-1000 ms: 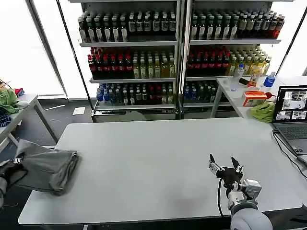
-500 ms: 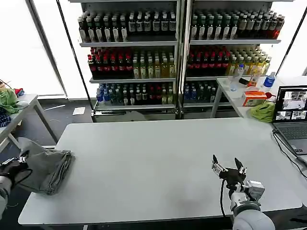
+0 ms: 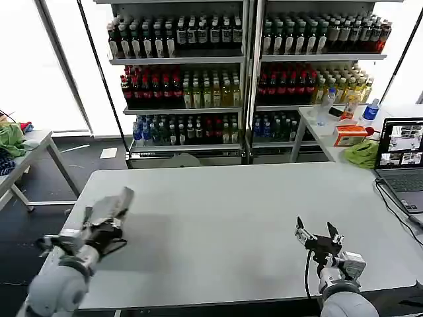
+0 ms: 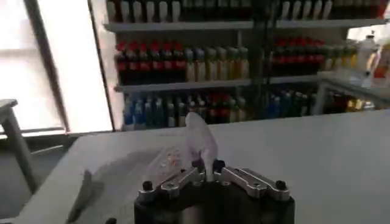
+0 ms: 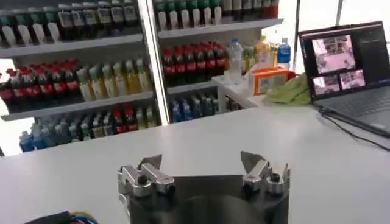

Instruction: Fold and organize the clothes.

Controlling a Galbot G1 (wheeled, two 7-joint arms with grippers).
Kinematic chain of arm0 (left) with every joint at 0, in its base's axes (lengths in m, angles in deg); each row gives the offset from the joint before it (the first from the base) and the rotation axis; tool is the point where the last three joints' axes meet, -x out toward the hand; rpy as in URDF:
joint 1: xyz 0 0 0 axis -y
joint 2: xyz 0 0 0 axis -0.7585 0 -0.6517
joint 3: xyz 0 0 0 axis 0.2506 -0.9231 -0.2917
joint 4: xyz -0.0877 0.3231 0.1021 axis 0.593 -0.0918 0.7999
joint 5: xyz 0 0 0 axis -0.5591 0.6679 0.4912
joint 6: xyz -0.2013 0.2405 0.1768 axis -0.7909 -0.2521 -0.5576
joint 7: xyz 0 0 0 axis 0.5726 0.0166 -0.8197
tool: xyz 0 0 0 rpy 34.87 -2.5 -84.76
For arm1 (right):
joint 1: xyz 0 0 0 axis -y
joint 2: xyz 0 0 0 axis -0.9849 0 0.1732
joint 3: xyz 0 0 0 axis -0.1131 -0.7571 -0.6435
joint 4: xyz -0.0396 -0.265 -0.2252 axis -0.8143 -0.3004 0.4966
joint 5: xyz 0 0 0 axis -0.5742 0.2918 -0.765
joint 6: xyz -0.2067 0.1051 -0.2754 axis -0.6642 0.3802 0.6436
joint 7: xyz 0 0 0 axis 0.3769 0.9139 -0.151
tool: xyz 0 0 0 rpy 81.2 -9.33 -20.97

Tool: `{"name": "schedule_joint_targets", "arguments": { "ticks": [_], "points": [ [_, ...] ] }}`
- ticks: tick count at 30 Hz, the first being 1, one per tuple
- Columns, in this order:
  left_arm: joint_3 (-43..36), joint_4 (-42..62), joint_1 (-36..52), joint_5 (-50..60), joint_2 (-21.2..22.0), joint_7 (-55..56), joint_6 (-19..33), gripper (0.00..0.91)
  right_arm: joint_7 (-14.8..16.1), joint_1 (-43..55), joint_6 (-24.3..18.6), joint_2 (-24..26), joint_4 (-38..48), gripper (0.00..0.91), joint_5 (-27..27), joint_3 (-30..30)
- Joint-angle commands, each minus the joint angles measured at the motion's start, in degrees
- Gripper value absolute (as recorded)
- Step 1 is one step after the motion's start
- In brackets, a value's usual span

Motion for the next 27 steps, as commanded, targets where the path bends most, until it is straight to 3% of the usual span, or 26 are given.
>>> {"name": "schedule_joint_targets", "arguments": {
  "ticks": [1,14,15,16,21,24,27],
  "points": [
    [-28.4,4.8,12.3,7.3,12.3,3.5,-2.0,0.000,0.2,-1.0,0.4,-2.3,0.0,0.907,-2.1,0.5],
    [-30.7,10.3,17.8,6.4,14.1,3.4,-1.0,0.010,0.7,0.5,1.3,-3.1,1.1,0.907,-4.4,-1.6],
    [-30.8,10.8,18.2,6.4,14.3,3.6,-0.3,0.242,0.7,0.5,1.3,-3.2,1.2,0.907,-4.6,-1.8],
    [-30.8,11.3,18.8,6.3,14.6,3.7,0.0,0.907,0.7,0.5,1.4,-3.2,1.3,0.907,-4.6,-1.9],
    [-30.6,12.9,19.9,-1.7,15.9,2.2,5.8,0.907,1.3,0.6,2.4,-2.7,2.0,0.907,-4.7,-2.2],
    [-30.8,10.9,19.2,-9.4,16.0,0.3,6.5,0.907,1.3,1.3,2.1,-2.6,3.0,0.907,-4.5,-2.7],
    [-30.4,10.1,18.8,-9.2,16.3,0.1,7.4,0.907,1.2,1.8,2.0,-2.7,3.6,0.907,-4.1,-3.1]
  ]
}}
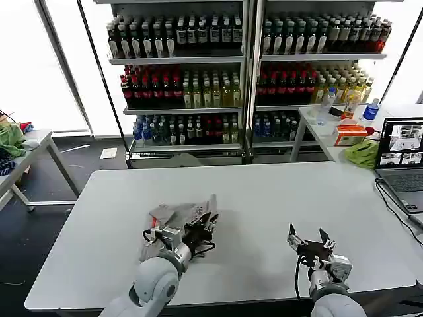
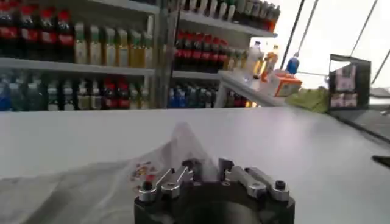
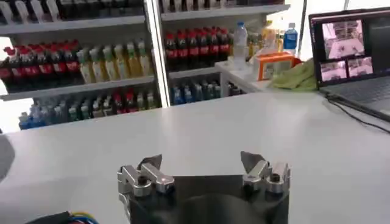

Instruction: Fold and organize the clothes.

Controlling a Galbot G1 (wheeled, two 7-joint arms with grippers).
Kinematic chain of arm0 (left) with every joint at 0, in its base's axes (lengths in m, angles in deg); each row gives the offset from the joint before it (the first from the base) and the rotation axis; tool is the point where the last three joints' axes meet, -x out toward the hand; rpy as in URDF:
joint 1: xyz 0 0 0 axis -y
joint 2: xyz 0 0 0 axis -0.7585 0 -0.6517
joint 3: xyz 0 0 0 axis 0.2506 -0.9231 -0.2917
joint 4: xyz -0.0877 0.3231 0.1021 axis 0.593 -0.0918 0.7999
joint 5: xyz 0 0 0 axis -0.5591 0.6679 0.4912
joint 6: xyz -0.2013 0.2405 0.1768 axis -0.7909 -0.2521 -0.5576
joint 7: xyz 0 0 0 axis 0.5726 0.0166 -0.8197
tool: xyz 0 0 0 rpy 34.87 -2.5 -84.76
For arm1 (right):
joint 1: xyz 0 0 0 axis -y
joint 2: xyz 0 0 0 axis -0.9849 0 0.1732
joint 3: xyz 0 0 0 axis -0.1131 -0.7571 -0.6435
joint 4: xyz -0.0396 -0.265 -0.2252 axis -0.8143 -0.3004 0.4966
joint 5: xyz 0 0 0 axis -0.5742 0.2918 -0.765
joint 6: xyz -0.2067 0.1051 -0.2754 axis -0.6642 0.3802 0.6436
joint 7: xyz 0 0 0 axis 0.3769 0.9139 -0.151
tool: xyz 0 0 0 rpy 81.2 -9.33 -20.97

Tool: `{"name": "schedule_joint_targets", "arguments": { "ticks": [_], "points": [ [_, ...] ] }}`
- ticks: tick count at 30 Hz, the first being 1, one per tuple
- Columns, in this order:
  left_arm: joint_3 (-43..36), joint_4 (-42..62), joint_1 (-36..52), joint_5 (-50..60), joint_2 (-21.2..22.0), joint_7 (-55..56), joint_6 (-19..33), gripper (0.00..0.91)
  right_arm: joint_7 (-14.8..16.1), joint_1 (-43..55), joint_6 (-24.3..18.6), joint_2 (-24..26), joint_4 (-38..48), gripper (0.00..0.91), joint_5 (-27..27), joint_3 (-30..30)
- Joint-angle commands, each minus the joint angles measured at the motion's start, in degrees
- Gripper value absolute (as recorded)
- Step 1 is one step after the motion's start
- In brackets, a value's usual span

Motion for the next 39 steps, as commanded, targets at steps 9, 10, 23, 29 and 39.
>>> {"name": "schedule_joint_targets", "arguments": {
  "ticks": [9,10,23,29,39],
  "points": [
    [5.2,-1.0,1.4,-5.4,-3.6,2.0,3.0,0.907,-2.4,5.8,0.5,0.4,2.9,0.907,15.2,-3.9],
    [6.7,-1.1,1.2,-5.3,-4.8,3.2,2.1,0.907,-3.0,7.2,1.2,0.6,3.3,0.907,16.6,-5.3],
    [17.1,-5.2,-4.5,-4.0,-10.7,8.8,-2.1,0.907,-9.3,24.3,4.8,1.0,10.6,0.907,34.7,-17.4],
    [19.3,-6.5,-6.5,-3.9,-11.2,9.0,-2.7,0.907,-10.9,29.4,5.0,3.3,15.7,0.907,39.9,-22.8],
    [21.9,-6.9,-9.6,-3.6,-10.4,9.1,-2.8,0.907,-11.6,29.4,4.9,2.9,20.2,0.856,39.4,-28.0]
  ]
}}
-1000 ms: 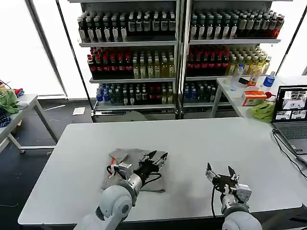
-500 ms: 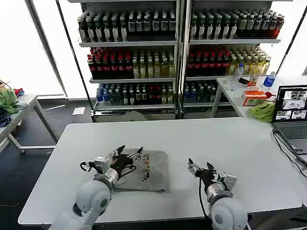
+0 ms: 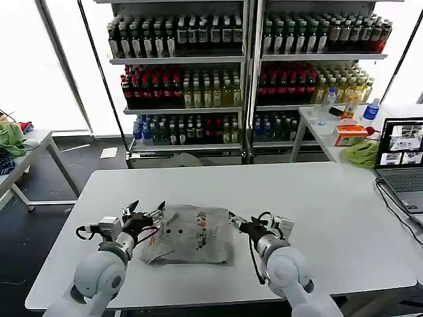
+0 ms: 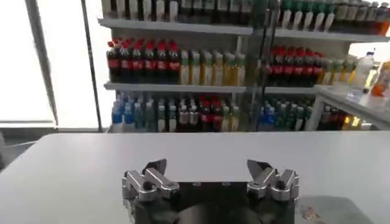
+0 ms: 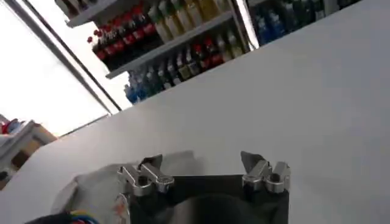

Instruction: Fold and organize the clothes.

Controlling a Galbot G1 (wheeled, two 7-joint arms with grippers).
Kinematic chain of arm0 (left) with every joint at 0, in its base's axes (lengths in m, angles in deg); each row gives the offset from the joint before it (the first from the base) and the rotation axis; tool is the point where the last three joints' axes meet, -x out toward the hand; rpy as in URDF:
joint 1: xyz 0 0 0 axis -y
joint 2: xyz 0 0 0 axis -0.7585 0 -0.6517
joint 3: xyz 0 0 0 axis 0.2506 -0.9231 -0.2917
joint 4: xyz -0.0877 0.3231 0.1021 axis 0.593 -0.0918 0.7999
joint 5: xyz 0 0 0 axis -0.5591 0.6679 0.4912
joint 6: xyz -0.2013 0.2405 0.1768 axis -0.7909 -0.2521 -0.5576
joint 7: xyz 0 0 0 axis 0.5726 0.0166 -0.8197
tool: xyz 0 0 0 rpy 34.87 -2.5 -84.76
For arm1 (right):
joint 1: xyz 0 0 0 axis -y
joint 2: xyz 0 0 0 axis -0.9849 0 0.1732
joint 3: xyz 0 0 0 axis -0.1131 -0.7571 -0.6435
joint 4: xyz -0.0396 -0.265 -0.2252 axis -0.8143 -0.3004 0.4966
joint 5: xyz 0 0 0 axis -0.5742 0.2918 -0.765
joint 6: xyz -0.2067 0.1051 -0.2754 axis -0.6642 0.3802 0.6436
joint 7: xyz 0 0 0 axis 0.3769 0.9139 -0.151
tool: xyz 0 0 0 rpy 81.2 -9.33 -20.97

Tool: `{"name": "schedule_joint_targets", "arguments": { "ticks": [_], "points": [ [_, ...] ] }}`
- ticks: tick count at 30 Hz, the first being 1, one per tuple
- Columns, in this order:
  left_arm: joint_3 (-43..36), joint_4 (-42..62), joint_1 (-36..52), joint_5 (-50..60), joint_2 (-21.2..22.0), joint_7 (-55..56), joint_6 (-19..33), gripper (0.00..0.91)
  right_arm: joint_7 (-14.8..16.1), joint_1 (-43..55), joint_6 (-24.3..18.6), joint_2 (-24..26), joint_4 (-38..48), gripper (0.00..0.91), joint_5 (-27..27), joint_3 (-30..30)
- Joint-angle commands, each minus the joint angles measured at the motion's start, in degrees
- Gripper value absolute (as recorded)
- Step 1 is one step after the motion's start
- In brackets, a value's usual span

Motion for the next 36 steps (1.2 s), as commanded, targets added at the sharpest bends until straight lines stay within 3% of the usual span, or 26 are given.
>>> {"name": "schedule_joint_targets", "arguments": {
  "ticks": [1,12,14,16,17,18,31,36],
  "points": [
    [4.1,-1.1,-3.4,0.3,-0.6,0.9,-0.5,0.907,-1.4,4.4,0.4,-0.3,5.7,0.856,4.5,-7.6],
    [4.6,-1.5,-5.2,0.8,0.7,1.0,-0.5,0.907,-1.4,1.3,0.4,-1.3,6.2,0.766,3.2,-8.0],
    [4.7,-1.7,-5.2,0.8,0.7,1.1,-0.5,0.907,-1.4,1.2,0.4,-1.3,6.0,0.625,3.2,-7.8],
    [4.8,-1.7,-5.4,0.7,0.9,1.1,-0.6,0.907,-1.4,1.0,0.3,-1.3,5.8,0.423,3.1,-7.6],
    [4.7,-1.7,-5.5,0.7,1.0,1.1,-0.7,0.907,-1.4,0.8,0.3,-1.3,5.7,0.081,2.8,-7.6],
    [4.7,-1.6,-5.6,0.7,1.1,1.2,-0.7,0.907,-1.4,0.7,0.3,-1.3,5.7,0.010,2.6,-7.6],
    [5.2,-1.9,-5.9,0.6,1.4,1.2,-0.9,0.907,-0.9,2.4,0.4,-0.9,4.9,0.000,-1.4,-8.5],
    [5.4,-2.3,-6.2,0.6,1.6,1.2,-0.9,0.907,-0.5,3.2,0.5,1.3,3.6,0.000,-2.4,-7.0]
  ]
}}
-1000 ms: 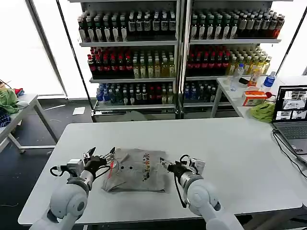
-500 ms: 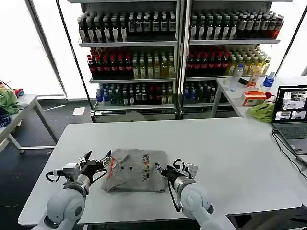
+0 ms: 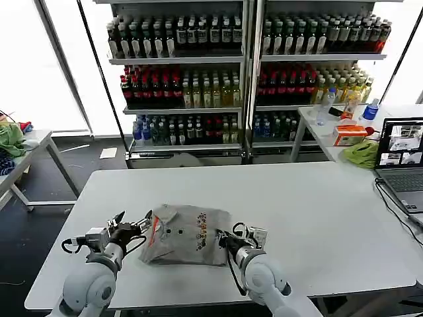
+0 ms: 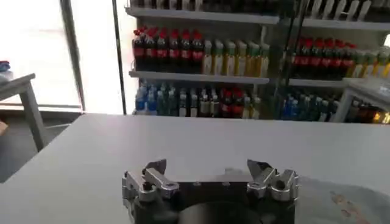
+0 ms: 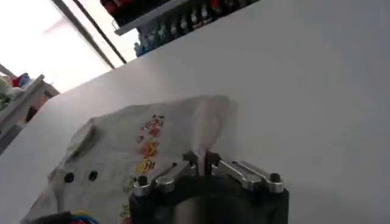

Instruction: Fold and organize the clothes.

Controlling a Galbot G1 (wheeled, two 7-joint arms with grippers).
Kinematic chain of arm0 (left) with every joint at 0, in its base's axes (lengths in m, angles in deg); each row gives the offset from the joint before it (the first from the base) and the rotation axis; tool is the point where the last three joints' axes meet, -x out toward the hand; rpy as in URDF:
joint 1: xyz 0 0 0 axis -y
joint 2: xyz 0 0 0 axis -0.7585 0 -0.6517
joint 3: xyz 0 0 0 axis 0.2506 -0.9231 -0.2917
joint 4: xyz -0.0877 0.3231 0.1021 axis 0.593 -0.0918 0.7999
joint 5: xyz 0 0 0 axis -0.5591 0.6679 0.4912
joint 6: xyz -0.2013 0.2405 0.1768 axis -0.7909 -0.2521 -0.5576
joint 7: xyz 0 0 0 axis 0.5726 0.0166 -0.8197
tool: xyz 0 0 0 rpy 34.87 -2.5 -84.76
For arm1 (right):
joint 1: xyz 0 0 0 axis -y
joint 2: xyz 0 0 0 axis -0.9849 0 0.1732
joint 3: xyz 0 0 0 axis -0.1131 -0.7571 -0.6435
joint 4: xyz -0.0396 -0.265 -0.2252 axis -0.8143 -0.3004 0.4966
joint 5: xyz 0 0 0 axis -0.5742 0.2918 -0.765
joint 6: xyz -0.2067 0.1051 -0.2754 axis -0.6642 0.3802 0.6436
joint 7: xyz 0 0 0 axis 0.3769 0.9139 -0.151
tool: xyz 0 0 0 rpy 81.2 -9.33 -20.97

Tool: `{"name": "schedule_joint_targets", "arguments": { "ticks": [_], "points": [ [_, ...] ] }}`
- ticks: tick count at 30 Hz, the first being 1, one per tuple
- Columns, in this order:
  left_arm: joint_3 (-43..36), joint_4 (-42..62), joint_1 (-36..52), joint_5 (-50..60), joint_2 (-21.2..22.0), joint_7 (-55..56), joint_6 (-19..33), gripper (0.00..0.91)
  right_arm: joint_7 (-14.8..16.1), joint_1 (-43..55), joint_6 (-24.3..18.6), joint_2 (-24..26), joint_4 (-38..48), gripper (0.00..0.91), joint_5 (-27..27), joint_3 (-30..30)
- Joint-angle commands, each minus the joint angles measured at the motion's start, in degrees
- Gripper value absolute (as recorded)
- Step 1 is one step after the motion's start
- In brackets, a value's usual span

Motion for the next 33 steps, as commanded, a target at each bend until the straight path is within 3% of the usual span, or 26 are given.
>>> {"name": "schedule_joint_targets", "arguments": {
  "ticks": [1,11,14,15,16,17,19,20,22,28,33],
  "points": [
    [0.4,-0.4,-0.3,0.0,0.1,0.0,-0.1,0.907,0.4,1.3,0.0,2.6,-1.2,0.000,-2.8,1.5],
    [0.4,-0.8,0.6,-0.1,1.0,0.1,-0.1,0.907,6.4,5.8,0.0,12.8,2.8,0.000,-6.0,6.3],
    [0.7,-0.6,0.5,-0.1,1.4,0.0,0.3,0.907,8.9,5.1,0.0,14.8,3.6,0.010,-10.3,7.1],
    [0.7,-0.6,0.3,-0.1,1.6,0.0,0.7,0.907,9.3,4.9,0.0,14.9,3.8,0.081,-10.8,7.3],
    [0.6,-0.6,0.1,-0.1,1.8,0.0,1.0,0.907,9.9,4.5,-0.1,14.8,4.4,0.373,-13.2,7.9],
    [0.5,-0.6,-0.1,-0.1,1.9,0.0,1.0,0.907,10.0,4.5,-0.1,14.7,4.9,0.443,-13.7,8.2],
    [0.1,-0.7,-0.2,0.1,2.4,0.0,1.0,0.907,10.2,4.4,-0.1,14.1,5.9,0.867,-15.6,8.7],
    [0.0,-0.8,-0.2,0.1,2.5,0.0,0.9,0.907,10.3,4.2,-0.2,13.9,6.3,0.907,-16.8,8.9],
    [-0.2,-1.0,-0.1,0.2,2.7,0.0,0.8,0.907,11.3,3.8,-0.2,13.3,6.8,0.907,-20.7,9.6],
    [0.1,-1.4,-1.1,0.4,2.6,0.0,0.3,0.907,11.8,0.9,-0.4,11.6,1.9,0.907,-24.4,14.9],
    [0.2,-1.5,-2.1,0.5,2.5,-0.2,0.4,0.907,11.9,-3.0,-0.2,10.8,-6.6,0.907,-22.7,15.8]
  ]
}}
